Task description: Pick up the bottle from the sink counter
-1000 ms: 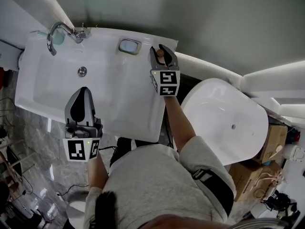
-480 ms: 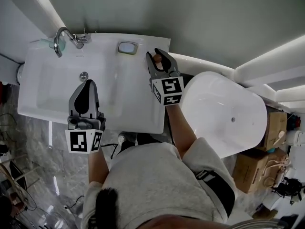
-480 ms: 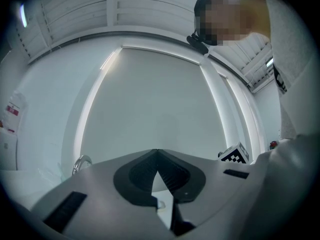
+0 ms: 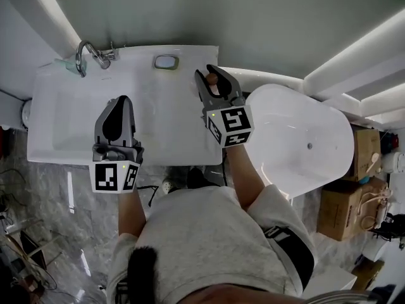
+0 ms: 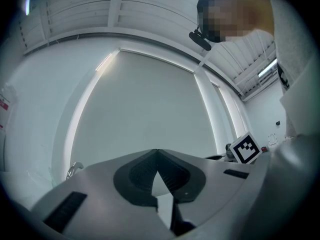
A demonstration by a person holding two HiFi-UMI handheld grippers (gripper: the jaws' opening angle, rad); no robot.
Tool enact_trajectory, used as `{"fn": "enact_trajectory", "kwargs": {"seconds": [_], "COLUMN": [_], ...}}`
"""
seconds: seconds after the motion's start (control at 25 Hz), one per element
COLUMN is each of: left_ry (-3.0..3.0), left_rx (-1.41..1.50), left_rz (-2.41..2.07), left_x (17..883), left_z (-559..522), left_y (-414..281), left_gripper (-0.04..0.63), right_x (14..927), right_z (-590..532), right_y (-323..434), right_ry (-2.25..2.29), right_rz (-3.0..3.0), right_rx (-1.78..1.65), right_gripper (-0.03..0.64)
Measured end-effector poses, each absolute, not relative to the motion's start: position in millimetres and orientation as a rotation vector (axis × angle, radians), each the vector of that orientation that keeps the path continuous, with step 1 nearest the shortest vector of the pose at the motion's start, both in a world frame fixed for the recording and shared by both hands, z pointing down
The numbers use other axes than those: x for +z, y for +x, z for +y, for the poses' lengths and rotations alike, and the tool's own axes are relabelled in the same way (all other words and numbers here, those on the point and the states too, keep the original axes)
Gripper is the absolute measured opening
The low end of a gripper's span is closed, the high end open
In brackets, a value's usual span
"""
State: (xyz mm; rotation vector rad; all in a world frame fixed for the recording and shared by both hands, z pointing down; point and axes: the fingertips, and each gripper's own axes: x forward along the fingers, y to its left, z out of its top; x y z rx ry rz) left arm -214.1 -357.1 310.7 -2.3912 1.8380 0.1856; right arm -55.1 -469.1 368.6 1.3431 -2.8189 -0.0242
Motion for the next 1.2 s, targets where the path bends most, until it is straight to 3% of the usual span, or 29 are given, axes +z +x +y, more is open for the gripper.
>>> {"fn": "enact_trajectory", "kwargs": {"seconds": [1.2], "left_ry": [-2.46], "left_rx": [0.167], "left_rz": [1.664], "left_x": [289], "left_z": [-301], "left_y": [-208], "left_gripper": [0.008], "right_x": [308], "right_z": [-334], "right_y": [15], "right_ry": [1.731], "right_rz": [-2.684], "right_rx": [-0.125], "right_gripper": [0.126]}}
